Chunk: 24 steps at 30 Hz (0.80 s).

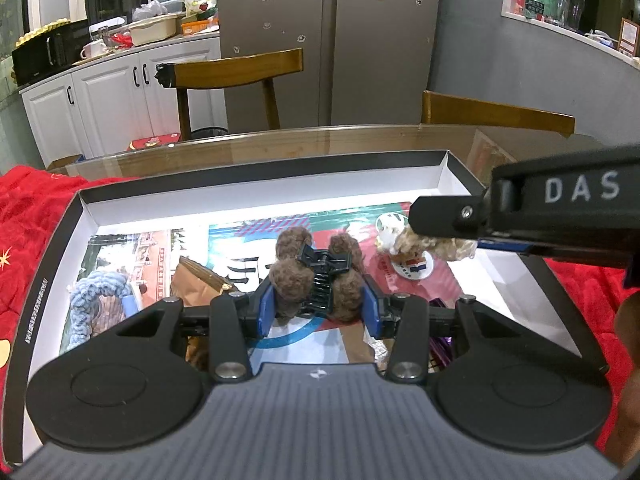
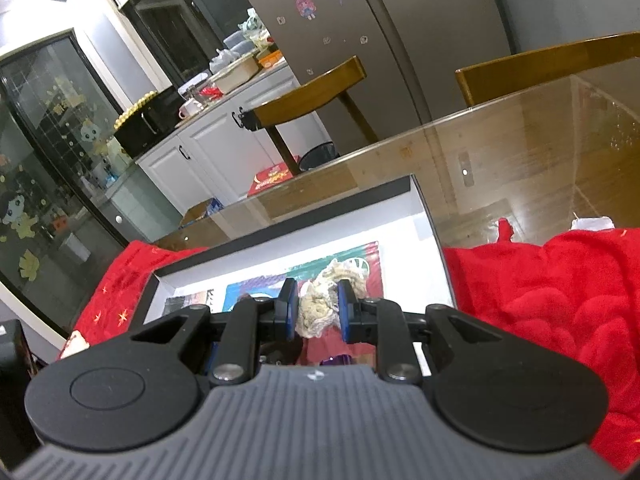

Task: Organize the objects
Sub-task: 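Lower both grippers holding the clip and scrunchie into the box, then open both grippers to release the brown clip and cream scrunchie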

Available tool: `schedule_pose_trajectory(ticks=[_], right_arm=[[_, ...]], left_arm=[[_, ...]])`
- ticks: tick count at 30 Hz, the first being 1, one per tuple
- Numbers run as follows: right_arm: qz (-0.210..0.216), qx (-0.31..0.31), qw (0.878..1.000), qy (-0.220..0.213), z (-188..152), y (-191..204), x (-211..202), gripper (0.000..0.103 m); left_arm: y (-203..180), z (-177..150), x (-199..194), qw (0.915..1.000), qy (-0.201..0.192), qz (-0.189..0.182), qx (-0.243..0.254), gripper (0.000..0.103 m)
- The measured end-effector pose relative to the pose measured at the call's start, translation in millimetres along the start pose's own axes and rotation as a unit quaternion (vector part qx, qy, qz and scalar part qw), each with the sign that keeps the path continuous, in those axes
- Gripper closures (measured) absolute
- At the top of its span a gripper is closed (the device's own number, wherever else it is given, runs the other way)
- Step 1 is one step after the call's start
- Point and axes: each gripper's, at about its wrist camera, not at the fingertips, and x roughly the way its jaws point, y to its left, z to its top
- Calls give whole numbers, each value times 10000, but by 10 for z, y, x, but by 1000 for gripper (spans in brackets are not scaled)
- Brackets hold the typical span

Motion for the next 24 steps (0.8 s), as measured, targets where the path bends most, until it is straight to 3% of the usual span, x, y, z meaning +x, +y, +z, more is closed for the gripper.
schedule_pose_trajectory(ticks=[24], right_arm=[[-228, 0, 9987, 452, -25, -17, 126, 79]], left_arm=[[-19, 4, -38, 10000, -35, -11, -28, 54]])
